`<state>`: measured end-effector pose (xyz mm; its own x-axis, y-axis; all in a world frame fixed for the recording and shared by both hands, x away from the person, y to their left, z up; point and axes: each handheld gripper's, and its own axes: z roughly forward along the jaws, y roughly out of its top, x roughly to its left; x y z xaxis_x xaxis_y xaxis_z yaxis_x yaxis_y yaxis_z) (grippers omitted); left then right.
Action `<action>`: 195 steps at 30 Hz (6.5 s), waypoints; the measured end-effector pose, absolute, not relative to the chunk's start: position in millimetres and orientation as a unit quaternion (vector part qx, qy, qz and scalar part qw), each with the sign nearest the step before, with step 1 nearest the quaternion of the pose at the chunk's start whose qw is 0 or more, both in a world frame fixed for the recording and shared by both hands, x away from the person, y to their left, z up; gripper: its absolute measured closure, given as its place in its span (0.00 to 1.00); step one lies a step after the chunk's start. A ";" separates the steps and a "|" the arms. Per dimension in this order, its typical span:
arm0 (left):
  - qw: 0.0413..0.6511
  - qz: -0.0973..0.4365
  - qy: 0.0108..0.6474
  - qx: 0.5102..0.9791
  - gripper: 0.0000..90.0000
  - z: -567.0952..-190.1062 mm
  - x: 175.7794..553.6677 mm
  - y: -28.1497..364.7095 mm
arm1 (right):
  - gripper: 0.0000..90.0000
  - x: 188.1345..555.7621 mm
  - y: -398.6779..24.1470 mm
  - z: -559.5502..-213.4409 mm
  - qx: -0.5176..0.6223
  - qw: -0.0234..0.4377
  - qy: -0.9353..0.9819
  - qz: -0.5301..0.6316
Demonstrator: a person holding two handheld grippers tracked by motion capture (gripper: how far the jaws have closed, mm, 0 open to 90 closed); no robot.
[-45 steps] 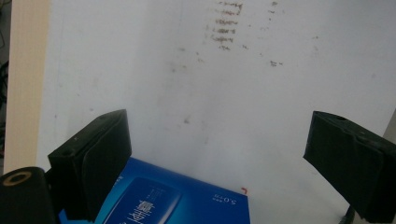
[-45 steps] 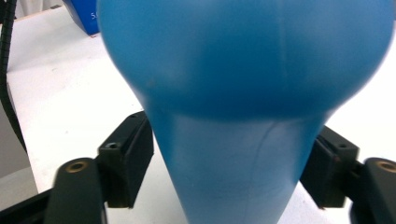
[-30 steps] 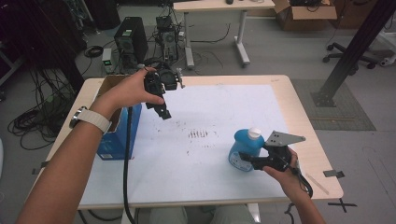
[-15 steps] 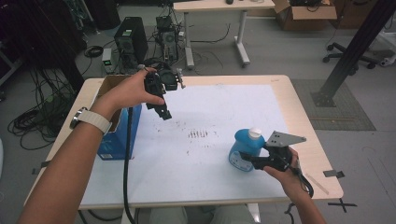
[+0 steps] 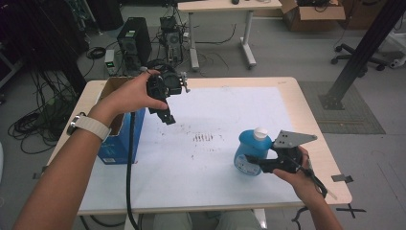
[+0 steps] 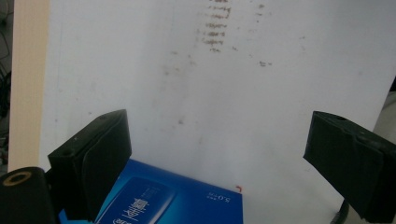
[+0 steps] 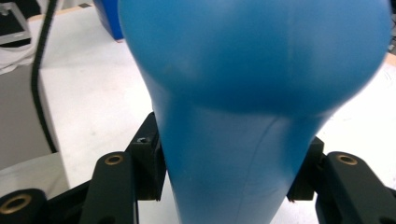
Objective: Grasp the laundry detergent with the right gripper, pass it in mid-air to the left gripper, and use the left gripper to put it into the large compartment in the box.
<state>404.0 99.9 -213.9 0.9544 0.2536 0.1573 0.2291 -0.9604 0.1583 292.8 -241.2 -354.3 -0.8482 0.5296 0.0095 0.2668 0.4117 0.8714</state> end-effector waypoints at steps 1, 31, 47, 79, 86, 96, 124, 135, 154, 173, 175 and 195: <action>0.071 0.090 0.122 0.986 0.08 -212.0 401.5 99.6 | 0.49 292.0 -240.7 -346.6 0.233 0.133 0.831 0.487; 0.069 0.098 0.061 0.991 0.08 -179.3 345.2 77.8 | 0.49 296.9 -226.2 -279.1 0.140 0.063 0.847 0.509; 0.079 0.050 0.021 0.995 0.08 -163.8 322.8 65.5 | 0.49 301.0 -198.3 -273.3 0.088 0.037 0.866 0.490; 0.094 0.024 0.030 0.995 0.05 -160.6 314.7 62.6 | 0.49 317.0 -139.3 -275.1 0.045 0.012 0.884 0.465; 0.096 0.024 0.032 0.995 0.05 -160.2 313.6 62.5 | 0.49 320.0 -128.5 -274.4 0.039 0.011 0.885 0.463; 0.101 0.027 0.037 0.994 0.05 -160.9 314.2 59.1 | 0.49 322.4 -112.8 -272.8 0.030 0.008 0.886 0.462; 0.108 0.033 0.039 0.993 0.05 -164.7 319.3 50.4 | 0.49 324.8 -94.3 -266.2 0.020 0.008 0.887 0.462; 0.108 0.033 0.040 0.993 0.06 -167.4 321.4 47.9 | 0.49 324.7 -93.5 -264.6 0.019 0.007 0.887 0.461; 0.105 0.027 0.034 0.993 0.15 -171.8 322.3 47.6 | 0.49 324.2 -94.6 -264.3 0.021 0.006 0.888 0.460; 0.108 0.025 0.032 0.993 0.23 -173.1 323.4 46.4 | 0.49 323.6 -96.6 -264.7 0.021 0.007 0.889 0.457; 0.108 0.025 0.031 0.993 0.24 -173.3 323.5 46.4 | 0.49 323.6 -96.8 -264.7 0.022 0.007 0.889 0.457; 0.111 0.022 0.020 0.993 0.40 -174.1 321.4 45.8 | 0.49 322.9 -95.3 -265.1 0.022 0.007 0.889 0.457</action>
<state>321.4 45.8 -174.1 0.9983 0.0440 0.0385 0.0345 -0.9748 0.2205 322.9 -95.3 -265.1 -0.9990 0.0448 0.0083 0.0328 0.5820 0.8125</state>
